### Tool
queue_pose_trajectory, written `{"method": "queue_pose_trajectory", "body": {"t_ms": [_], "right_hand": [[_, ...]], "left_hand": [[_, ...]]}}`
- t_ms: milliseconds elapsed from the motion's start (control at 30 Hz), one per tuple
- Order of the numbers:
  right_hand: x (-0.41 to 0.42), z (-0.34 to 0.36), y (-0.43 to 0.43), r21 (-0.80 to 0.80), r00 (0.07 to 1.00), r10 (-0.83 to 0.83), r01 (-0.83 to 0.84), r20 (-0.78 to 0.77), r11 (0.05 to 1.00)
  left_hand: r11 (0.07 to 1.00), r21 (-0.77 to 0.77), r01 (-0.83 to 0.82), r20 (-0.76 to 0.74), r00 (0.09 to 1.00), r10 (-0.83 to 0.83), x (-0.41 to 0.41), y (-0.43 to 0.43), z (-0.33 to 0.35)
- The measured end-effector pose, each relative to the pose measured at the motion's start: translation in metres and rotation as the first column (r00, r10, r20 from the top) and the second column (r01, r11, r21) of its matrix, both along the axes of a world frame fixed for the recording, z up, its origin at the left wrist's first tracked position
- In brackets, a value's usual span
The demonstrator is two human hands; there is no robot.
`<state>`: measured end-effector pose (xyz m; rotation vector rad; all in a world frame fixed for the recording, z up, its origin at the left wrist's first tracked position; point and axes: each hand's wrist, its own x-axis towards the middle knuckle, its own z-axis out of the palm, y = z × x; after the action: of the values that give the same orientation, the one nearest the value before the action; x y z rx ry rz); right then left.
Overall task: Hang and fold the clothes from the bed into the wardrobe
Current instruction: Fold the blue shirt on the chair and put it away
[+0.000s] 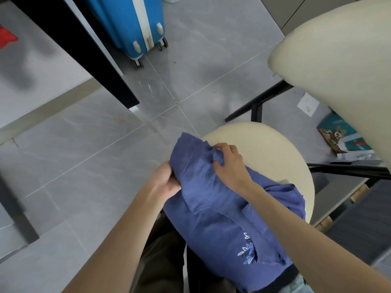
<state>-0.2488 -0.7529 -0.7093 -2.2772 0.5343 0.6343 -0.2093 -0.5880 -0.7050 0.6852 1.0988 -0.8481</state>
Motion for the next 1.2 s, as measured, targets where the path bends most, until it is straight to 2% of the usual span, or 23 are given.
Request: {"method": "queue_pose_trajectory", "body": {"t_ms": [100,167,233,300,367,433,500,600,700,767,900,967,1033,1100,1200], "right_hand": [[-0.001,0.000,0.000,-0.010,1.000,0.004,-0.004,-0.013,1.000],[-0.001,0.000,0.001,-0.017,1.000,0.021,-0.021,-0.014,1.000],[-0.003,-0.001,0.002,-0.025,0.999,0.030,-0.031,-0.020,0.999],[-0.005,-0.003,0.003,-0.033,0.999,0.030,-0.031,-0.017,0.999],[-0.007,-0.004,0.004,-0.042,0.999,0.038,-0.039,-0.010,0.998],[-0.010,-0.006,0.004,-0.058,0.998,0.061,-0.061,-0.014,0.996],[-0.012,-0.007,0.005,-0.079,0.997,0.080,-0.081,-0.021,0.994],[-0.012,-0.009,0.005,-0.093,0.996,0.083,-0.084,-0.020,0.992],[-0.010,-0.008,0.007,-0.084,0.997,0.071,-0.073,-0.024,0.994],[-0.010,-0.006,0.009,-0.067,0.998,0.056,-0.056,-0.015,0.996],[-0.006,0.008,0.021,-0.016,0.977,0.005,-0.002,0.215,1.000],[-0.001,0.010,0.029,0.065,0.964,-0.002,-0.016,0.264,0.998],[0.007,0.010,0.035,0.199,0.982,-0.081,0.046,0.169,0.979],[0.014,0.008,0.037,0.275,0.986,-0.166,0.159,0.004,0.948],[0.021,-0.001,0.038,0.218,0.960,-0.205,0.245,-0.192,0.945]], "left_hand": [[0.943,0.070,0.325,0.066,0.942,-0.330,0.002,-0.007,0.000],[0.849,0.198,0.490,0.167,0.837,-0.521,0.003,-0.011,-0.003],[0.742,0.354,0.569,0.240,0.712,-0.660,0.003,-0.014,-0.006],[0.657,0.543,0.523,0.250,0.646,-0.721,0.003,-0.015,-0.009],[0.645,0.686,0.337,0.279,0.696,-0.662,0.004,-0.012,-0.010],[0.564,0.803,0.192,0.300,0.688,-0.661,0.007,0.001,-0.010],[0.535,0.829,0.163,0.327,0.635,-0.700,0.008,0.015,-0.010],[0.484,0.844,0.231,0.309,0.527,-0.792,0.007,0.026,-0.008],[0.594,0.761,0.260,0.357,0.596,-0.719,0.009,0.024,-0.004],[0.632,0.720,0.285,0.368,0.616,-0.697,0.010,0.021,-0.002],[0.640,0.703,0.310,0.428,0.535,-0.729,0.006,0.017,-0.002],[0.645,0.693,0.323,0.436,0.525,-0.731,0.005,0.018,-0.005],[0.627,0.698,0.346,0.417,0.516,-0.748,0.004,0.020,-0.010],[0.573,0.719,0.393,0.378,0.471,-0.797,0.000,0.020,-0.014],[0.446,0.766,0.463,0.301,0.354,-0.886,-0.006,0.017,-0.020]]}}
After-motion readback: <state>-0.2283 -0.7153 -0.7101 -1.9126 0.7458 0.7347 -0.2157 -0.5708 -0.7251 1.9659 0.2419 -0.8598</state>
